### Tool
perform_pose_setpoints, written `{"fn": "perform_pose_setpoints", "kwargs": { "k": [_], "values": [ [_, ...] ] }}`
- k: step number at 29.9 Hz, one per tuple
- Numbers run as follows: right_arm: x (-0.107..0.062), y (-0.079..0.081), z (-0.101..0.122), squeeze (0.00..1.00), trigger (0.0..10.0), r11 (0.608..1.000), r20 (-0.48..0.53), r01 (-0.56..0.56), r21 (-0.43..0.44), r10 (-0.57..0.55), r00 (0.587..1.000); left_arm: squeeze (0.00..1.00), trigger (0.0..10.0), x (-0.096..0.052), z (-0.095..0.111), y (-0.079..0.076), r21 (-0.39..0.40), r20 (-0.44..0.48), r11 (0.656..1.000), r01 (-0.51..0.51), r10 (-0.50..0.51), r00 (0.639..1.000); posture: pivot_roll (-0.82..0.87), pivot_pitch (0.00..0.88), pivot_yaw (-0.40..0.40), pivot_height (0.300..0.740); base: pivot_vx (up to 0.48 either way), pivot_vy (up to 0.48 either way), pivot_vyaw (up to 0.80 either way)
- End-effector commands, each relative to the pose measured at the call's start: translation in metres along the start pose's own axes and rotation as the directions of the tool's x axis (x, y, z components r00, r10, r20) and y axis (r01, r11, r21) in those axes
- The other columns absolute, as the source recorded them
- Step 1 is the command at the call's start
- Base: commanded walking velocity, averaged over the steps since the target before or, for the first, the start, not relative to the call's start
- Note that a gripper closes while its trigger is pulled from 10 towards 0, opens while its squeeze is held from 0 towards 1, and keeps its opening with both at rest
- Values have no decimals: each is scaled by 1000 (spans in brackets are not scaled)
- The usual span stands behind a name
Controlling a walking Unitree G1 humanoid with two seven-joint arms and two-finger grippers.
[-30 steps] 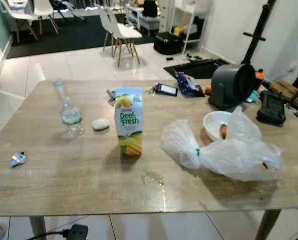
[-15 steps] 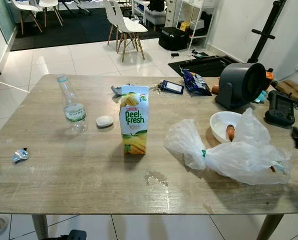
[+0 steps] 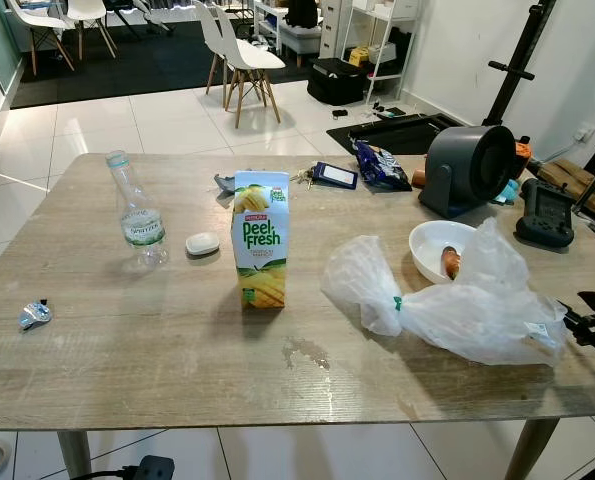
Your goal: Restocking fridge
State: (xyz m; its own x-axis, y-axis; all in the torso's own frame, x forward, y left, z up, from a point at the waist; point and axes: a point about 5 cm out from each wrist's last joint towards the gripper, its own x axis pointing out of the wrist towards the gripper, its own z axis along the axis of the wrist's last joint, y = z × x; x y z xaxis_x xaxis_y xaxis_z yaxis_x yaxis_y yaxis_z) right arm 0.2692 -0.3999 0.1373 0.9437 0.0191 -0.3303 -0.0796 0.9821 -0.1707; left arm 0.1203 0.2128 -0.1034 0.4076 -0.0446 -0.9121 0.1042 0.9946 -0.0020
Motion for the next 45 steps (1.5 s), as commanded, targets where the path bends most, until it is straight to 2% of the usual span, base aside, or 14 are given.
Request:
{"fn": "perform_pose_setpoints", "kwargs": {
  "k": [1, 11, 18, 26, 27, 28, 29, 30, 32, 33, 34, 36, 37, 45],
  "values": [
    [-1, 1, -1, 0, 0, 1000, 12, -20, -1, 20, 1000, 0, 10000, 0, -3, -2, 22, -16, 1000, 9, -9, 1000, 32, 0, -27, 740, 0, 0, 0],
    [9, 38, -14, 0, 0, 960, -11, -280, 6, 280, 960, 0, 10000, 1, -3, -6, 28, -19, 999, 19, -18, 1000, 24, 0, -30, 740, 0, 0, 0],
    [28, 102, -18, 0, 0, 855, 3, -518, -17, 518, 855, 0, 10000, 1, -4, -8, 32, -21, 999, 25, -24, 999, 17, 0, -29, 740, 0, 0, 0],
    [34, 137, -11, 0, 0, 794, 58, -607, -24, 607, 792, 0, 10000, 1, -5, -10, 35, -25, 999, 30, -29, 999, 10, 0, -30, 740, 0, 0, 0],
    [36, 145, -8, 0, 706, 788, 74, -616, -25, 616, 784, 0, 10000, 1, -5, -10, 35, -26, 999, 32, -31, 999, 10, 0, -30, 740, 0, 0, 0],
    [38, 149, -7, 0, 4902, 791, 83, -611, -30, 611, 787, 0, 10000, 2, -5, -11, 35, -25, 999, 34, -33, 999, 13, 0, -31, 740, 0, 0, 0],
    [38, 149, -7, 0, 4902, 791, 83, -611, -30, 611, 787, 0, 10000, 2, -5, -11, 35, -25, 999, 34, -33, 999, 13, 0, -31, 740, 0, 0, 0],
    [42, 147, -4, 0, 10000, 820, 97, -572, -26, 572, 815, 0, 10000, 2, -4, -12, 34, -24, 999, 35, -34, 999, 16, 0, -32, 740, 0, 0, 0],
    [46, 137, 2, 0, 10000, 871, 123, -491, -7, 489, 864, 0, 10000, 2, -4, -13, 33, -22, 999, 36, -35, 999, 17, 0, -33, 740, 0, 0, 0],
    [46, 137, 2, 0, 10000, 871, 123, -491, -7, 489, 864, 0, 10000, 2, -4, -13, 33, -22, 999, 36, -35, 999, 17, 0, -33, 740, 0, 0, 0],
    [47, 129, 7, 424, 10000, 891, 146, -453, 7, 447, 882, 0, 10000, 2, -3, -13, 33, -21, 999, 36, -35, 999, 17, 0, -32, 740, 0, 0, 0],
    [47, 124, 10, 424, 10000, 901, 160, -433, 16, 425, 891, 0, 10000, 2, -3, -13, 34, -21, 999, 36, -35, 999, 17, 0, -32, 740, 0, 0, 0],
    [46, 118, 14, 1000, 10000, 909, 178, -417, 19, 407, 896, 0, 10000, 2, -3, -13, 35, -21, 999, 36, -35, 999, 15, 0, -30, 740, 0, 0, 0],
    [38, 107, 42, 1000, 10000, 907, 279, -420, -15, 407, 870, 0, 10000, 2, -3, -13, 44, -25, 998, 39, -38, 999, 13, 0, -28, 740, 0, 0, 0]
  ]
}}
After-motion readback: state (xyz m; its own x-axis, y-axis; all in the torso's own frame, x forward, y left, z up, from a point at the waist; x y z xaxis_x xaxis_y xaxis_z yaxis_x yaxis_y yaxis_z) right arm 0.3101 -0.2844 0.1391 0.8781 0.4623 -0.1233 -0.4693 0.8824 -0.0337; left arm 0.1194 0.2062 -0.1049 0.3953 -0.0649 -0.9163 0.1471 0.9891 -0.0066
